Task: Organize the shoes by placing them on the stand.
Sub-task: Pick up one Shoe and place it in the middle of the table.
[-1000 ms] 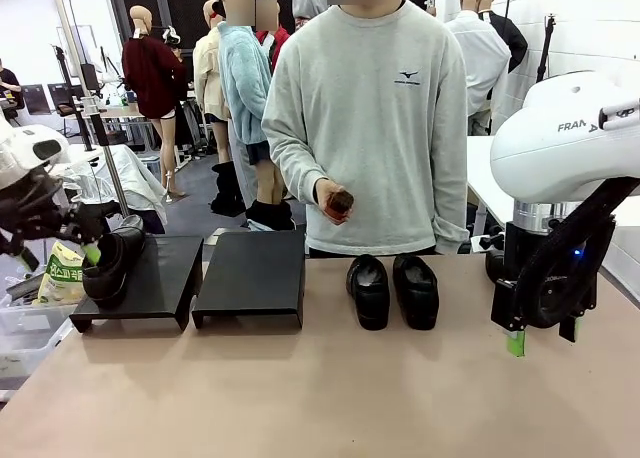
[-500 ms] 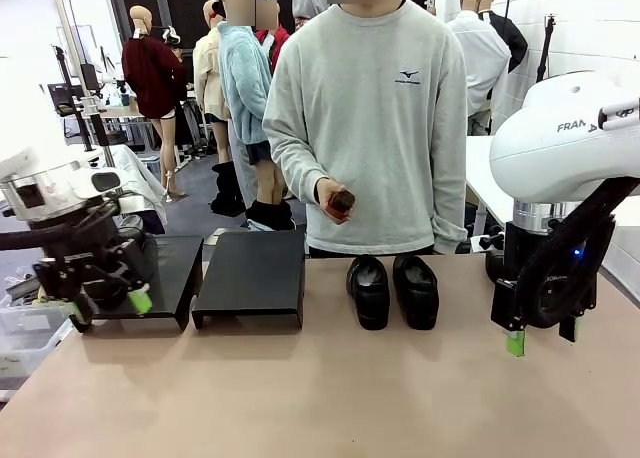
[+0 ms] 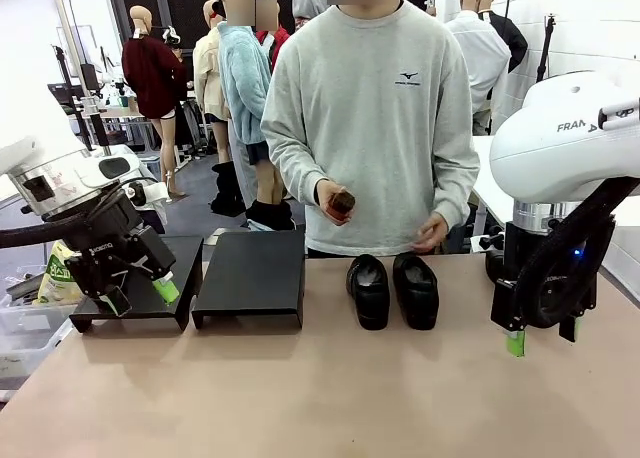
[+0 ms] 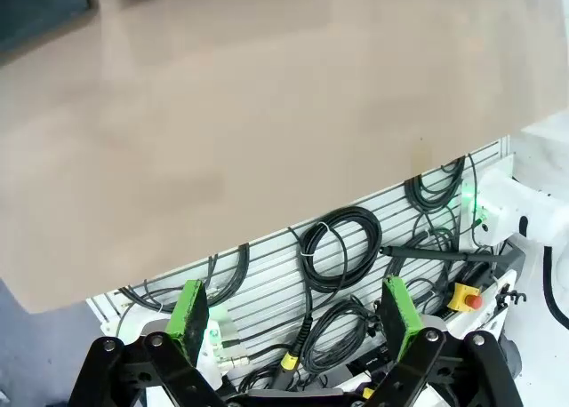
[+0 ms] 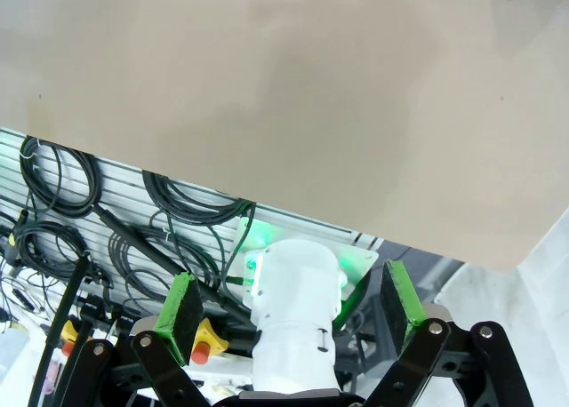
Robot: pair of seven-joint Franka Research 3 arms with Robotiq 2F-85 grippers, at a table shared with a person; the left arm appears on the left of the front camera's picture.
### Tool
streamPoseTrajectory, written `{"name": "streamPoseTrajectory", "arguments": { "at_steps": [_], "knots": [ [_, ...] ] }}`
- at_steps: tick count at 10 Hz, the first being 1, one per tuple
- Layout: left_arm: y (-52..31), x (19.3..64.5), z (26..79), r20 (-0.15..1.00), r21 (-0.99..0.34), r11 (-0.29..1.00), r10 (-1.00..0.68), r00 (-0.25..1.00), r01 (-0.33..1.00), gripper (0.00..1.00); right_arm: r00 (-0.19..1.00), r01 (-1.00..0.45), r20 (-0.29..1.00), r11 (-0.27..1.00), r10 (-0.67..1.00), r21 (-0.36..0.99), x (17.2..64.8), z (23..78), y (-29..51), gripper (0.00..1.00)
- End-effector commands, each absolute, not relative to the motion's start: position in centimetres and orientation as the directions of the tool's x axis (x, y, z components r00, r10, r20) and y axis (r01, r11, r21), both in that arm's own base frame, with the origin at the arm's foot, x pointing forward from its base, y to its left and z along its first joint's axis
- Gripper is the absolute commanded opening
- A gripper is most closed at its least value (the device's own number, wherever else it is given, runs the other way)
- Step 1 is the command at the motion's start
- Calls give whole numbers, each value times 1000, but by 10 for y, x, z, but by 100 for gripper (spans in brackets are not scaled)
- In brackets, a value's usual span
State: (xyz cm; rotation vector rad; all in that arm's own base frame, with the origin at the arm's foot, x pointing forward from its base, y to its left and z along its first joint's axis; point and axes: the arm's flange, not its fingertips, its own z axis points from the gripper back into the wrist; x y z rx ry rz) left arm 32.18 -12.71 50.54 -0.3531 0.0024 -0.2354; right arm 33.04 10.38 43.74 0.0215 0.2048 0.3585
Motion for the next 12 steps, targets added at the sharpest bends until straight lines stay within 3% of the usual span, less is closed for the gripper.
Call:
{"name": "streamPoseTrajectory", "arguments": {
  "at_steps": [1, 2, 3, 4, 6, 9, 12],
  "knots": [
    [-127, 322, 503, 23, -328, 922, -212, 977, 208, 100, 916, -346, -195, 936, 350, 57, 330, 437, 104, 100],
    [-127, 322, 503, 23, -328, 922, -212, 977, 208, 100, 939, -342, -84, 933, 334, -114, 314, 459, 117, 100],
    [-127, 322, 503, 23, -328, 922, -212, 977, 208, 100, 981, -172, 46, 960, 186, -221, 329, 472, 98, 100],
    [-127, 322, 503, 23, -328, 922, -212, 977, 208, 100, 978, -181, 68, 961, 199, -209, 349, 475, 84, 100],
    [-127, 322, 503, 23, -328, 922, -212, 977, 208, 100, 953, -248, 138, 956, 270, -159, 383, 475, 60, 100],
    [-127, 322, 503, 23, -328, 922, -212, 977, 208, 100, 910, -391, 206, 909, 359, 142, 445, 453, 1, 100],
    [-127, 322, 503, 23, -328, 922, -212, 977, 208, 100, 931, -346, 221, 893, 290, 286, 488, 442, -36, 100]
  ]
}}
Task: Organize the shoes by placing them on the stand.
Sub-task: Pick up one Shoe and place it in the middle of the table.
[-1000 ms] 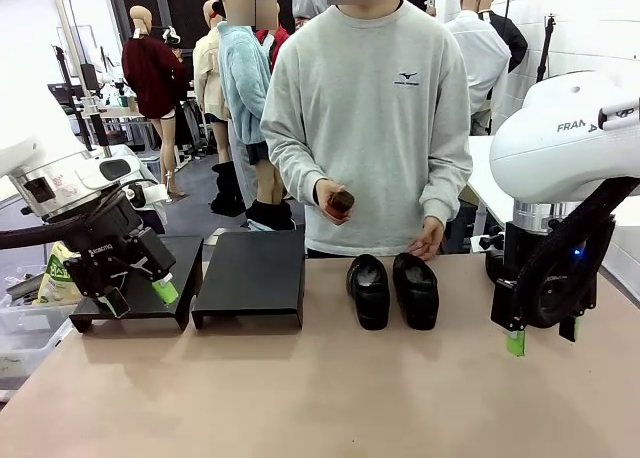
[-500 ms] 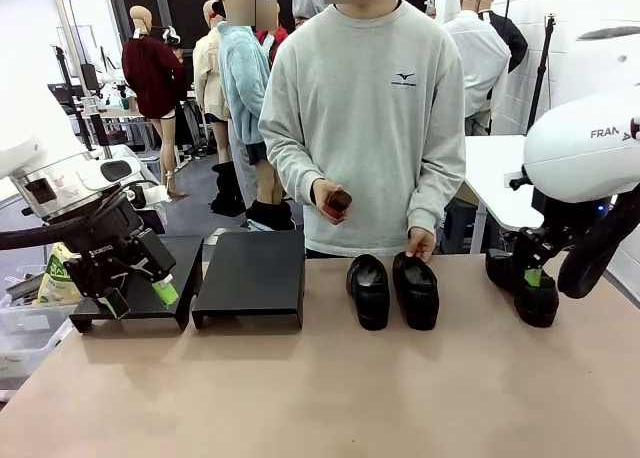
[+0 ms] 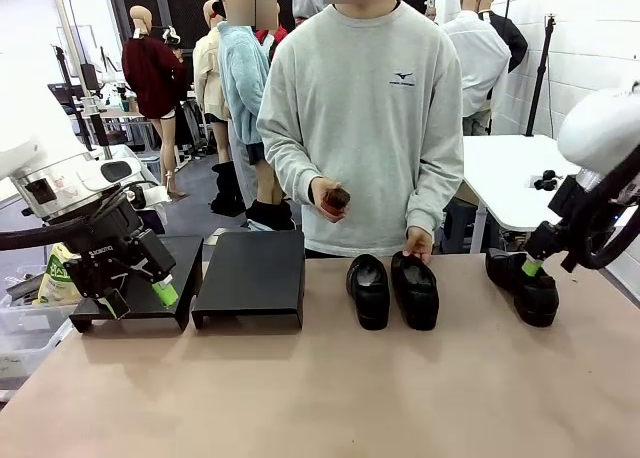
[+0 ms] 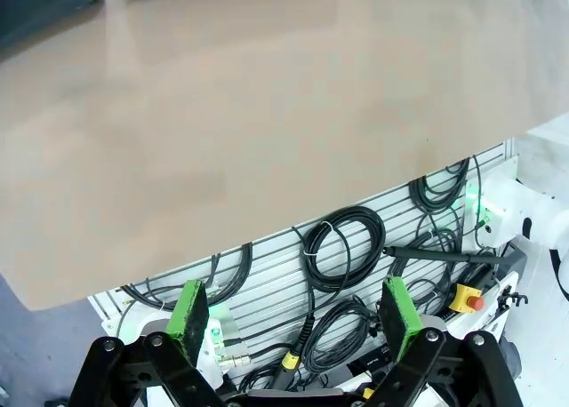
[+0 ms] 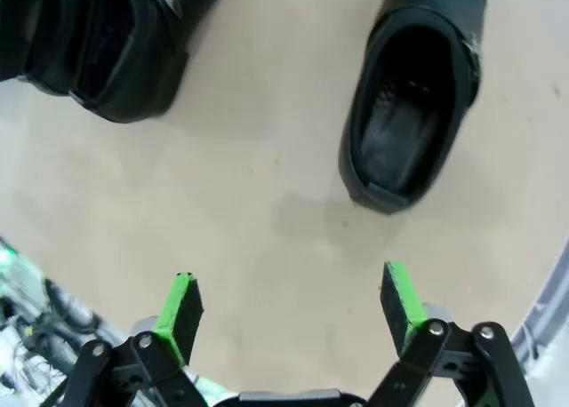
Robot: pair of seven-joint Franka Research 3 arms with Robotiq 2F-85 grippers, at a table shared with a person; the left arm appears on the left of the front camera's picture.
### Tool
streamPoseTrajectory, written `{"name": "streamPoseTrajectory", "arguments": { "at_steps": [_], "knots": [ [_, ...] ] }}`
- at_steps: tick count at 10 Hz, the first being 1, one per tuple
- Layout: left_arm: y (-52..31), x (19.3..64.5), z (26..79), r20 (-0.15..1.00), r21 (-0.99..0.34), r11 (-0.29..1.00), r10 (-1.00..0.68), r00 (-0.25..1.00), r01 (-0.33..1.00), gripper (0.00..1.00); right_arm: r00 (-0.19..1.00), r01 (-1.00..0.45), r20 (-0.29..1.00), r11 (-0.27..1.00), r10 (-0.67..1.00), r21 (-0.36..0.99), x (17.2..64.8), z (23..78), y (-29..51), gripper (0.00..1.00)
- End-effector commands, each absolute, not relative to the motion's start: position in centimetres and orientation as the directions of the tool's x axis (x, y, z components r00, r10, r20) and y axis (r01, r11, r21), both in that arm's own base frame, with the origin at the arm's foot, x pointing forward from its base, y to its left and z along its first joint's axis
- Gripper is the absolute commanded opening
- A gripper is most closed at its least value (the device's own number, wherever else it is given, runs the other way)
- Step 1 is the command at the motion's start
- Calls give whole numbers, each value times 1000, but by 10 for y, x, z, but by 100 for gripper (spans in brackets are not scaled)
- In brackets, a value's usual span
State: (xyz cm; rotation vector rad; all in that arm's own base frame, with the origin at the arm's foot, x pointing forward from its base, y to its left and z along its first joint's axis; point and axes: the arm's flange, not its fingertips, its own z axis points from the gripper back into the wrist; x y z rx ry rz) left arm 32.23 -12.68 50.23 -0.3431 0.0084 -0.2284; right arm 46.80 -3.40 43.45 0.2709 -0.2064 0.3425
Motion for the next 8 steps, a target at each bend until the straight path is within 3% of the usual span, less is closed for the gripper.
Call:
{"name": "streamPoseTrajectory", "arguments": {
  "at_steps": [1, 5, 8],
  "knots": [
    [-127, 322, 503, 23, -328, 922, -212, 977, 208, 100, 935, -333, 229, 893, 271, 303, 502, 445, -37, 100],
    [-127, 322, 503, 23, -328, 922, -212, 977, 208, 100, 955, -276, 188, 919, 229, 283, 556, 450, -16, 100],
    [-127, 322, 503, 23, -328, 922, -212, 977, 208, 100, 965, -250, 153, 927, 214, 280, 562, 451, -8, 100]
  ]
}}
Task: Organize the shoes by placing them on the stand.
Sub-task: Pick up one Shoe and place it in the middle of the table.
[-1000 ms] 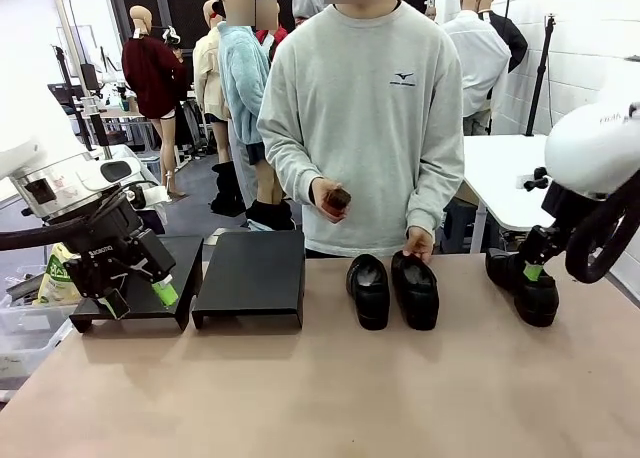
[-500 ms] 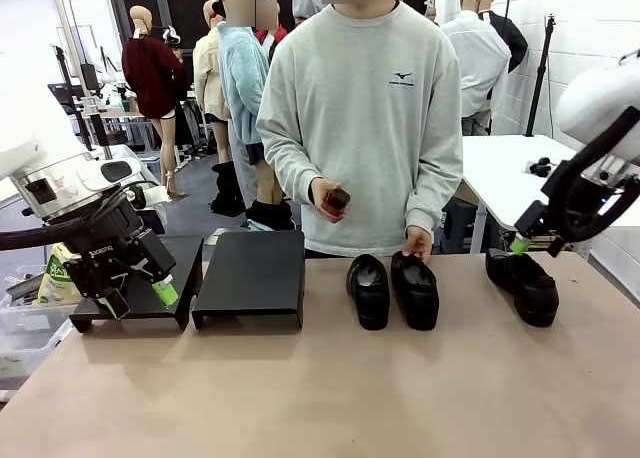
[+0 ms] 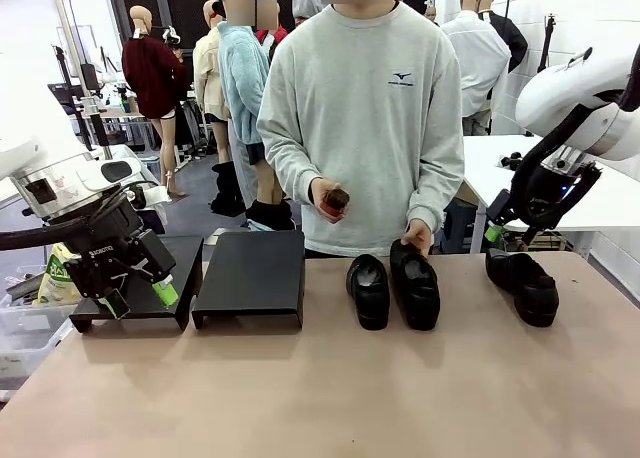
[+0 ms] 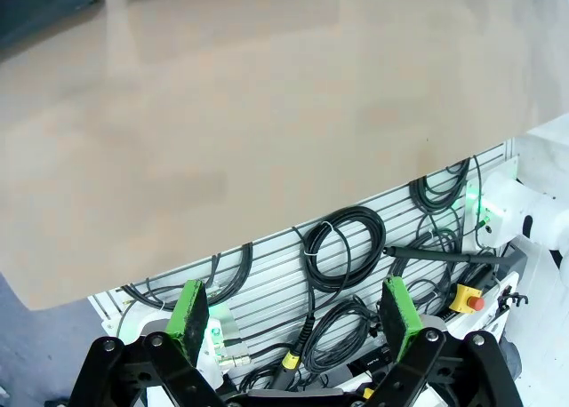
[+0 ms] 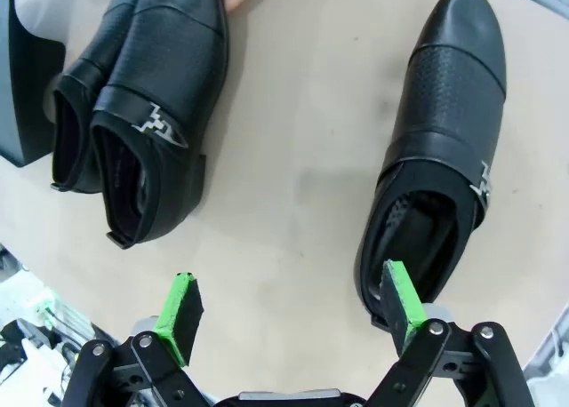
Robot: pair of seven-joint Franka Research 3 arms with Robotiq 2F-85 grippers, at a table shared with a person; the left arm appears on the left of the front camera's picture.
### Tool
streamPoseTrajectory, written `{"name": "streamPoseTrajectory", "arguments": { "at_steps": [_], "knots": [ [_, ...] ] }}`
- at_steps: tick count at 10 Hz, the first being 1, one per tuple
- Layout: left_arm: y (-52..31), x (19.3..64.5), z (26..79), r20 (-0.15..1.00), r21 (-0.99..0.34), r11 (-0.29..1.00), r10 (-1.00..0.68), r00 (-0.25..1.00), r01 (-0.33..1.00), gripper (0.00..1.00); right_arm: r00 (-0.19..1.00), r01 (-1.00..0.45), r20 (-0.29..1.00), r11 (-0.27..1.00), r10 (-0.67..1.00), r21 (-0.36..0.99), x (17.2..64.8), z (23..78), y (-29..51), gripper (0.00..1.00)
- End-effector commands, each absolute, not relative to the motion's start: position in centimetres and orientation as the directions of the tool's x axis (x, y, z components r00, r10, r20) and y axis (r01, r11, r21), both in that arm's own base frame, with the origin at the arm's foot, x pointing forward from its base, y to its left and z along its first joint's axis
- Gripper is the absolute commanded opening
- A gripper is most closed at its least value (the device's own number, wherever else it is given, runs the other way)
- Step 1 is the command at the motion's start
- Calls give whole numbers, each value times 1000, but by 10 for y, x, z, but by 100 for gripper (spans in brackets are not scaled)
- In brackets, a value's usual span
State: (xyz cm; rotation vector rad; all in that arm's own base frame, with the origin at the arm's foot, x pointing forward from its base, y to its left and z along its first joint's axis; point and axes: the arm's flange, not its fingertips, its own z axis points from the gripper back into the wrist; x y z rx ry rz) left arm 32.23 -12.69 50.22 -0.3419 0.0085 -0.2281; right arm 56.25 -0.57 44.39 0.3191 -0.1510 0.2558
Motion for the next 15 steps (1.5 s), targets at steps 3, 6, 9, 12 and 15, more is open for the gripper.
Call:
{"name": "streamPoseTrajectory", "arguments": {
  "at_steps": [3, 6, 9, 12, 15],
  "knots": [
    [-127, 322, 503, 23, -328, 922, -212, 977, 208, 100, 957, -272, 186, 918, 224, 290, 563, 444, -6, 100],
    [-127, 322, 503, 23, -328, 922, -212, 977, 208, 100, 957, -272, 186, 918, 224, 290, 563, 444, -6, 100],
    [-127, 322, 503, 23, -328, 922, -212, 977, 208, 100, 957, -272, 186, 918, 224, 290, 563, 444, -6, 100],
    [-127, 322, 503, 23, -328, 922, -212, 977, 208, 100, 957, -272, 186, 918, 224, 290, 563, 444, -6, 100],
    [-127, 322, 503, 23, -328, 922, -212, 977, 208, 100, 964, -247, 165, 934, 209, 257, 554, 440, 0, 100]
  ]
}}
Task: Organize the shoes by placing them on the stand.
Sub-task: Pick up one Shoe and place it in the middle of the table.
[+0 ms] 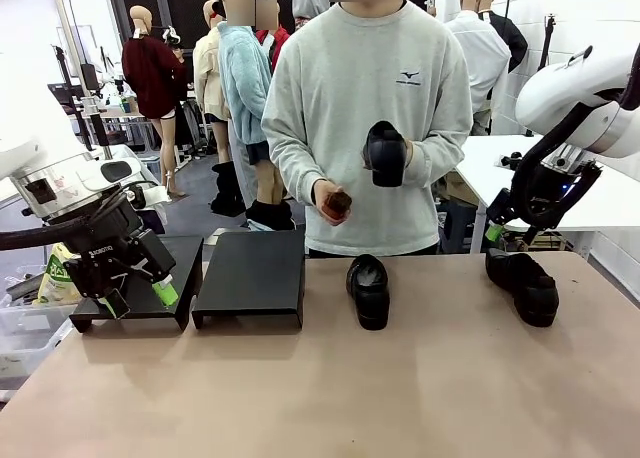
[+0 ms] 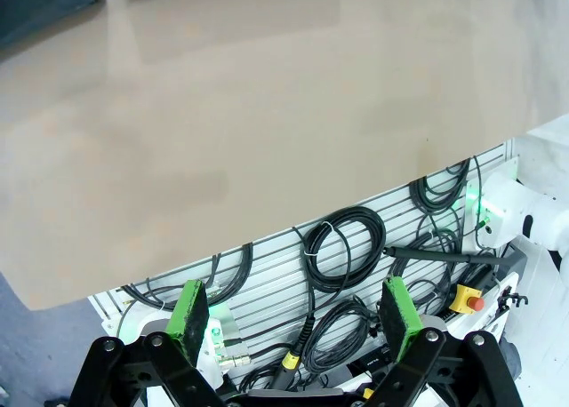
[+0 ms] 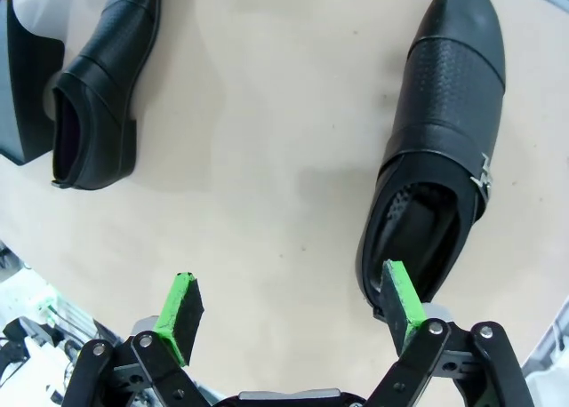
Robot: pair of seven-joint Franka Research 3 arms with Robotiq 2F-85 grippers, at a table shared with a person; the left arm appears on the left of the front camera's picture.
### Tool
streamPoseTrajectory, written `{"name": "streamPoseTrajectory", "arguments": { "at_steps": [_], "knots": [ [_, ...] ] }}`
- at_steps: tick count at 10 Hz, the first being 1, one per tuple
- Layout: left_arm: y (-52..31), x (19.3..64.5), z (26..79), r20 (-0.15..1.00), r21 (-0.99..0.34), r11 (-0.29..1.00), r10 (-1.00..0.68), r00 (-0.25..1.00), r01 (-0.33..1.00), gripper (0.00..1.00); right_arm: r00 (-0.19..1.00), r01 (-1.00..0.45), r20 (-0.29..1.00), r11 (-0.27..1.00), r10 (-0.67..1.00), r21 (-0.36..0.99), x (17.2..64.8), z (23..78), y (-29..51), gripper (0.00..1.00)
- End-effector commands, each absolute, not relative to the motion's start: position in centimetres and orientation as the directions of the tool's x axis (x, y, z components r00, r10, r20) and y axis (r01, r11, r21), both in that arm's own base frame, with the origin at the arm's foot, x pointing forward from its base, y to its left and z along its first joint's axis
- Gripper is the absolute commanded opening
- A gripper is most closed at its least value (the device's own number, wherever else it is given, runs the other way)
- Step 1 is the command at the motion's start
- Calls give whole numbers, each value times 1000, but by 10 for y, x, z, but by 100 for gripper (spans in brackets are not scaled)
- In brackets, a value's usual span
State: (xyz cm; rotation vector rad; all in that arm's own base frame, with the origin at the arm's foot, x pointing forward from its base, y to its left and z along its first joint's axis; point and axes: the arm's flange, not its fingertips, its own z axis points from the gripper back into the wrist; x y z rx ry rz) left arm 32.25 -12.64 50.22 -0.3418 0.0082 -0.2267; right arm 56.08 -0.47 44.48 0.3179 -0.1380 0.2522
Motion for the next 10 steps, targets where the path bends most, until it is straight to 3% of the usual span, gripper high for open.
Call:
{"name": "streamPoseTrajectory", "arguments": {
  "at_steps": [1, 5, 10],
  "knots": [
    [-127, 322, 503, 23, -328, 922, -212, 977, 208, 100, 971, -219, 151, 943, 185, 250, 552, 433, 6, 100],
    [-127, 322, 503, 23, -328, 922, -212, 977, 208, 100, 989, -131, 82, 984, 121, 123, 567, 409, 19, 100],
    [-127, 322, 503, 23, -328, 922, -212, 977, 208, 100, 995, -87, -44, 989, 93, 120, 580, 367, 24, 100]
  ]
}}
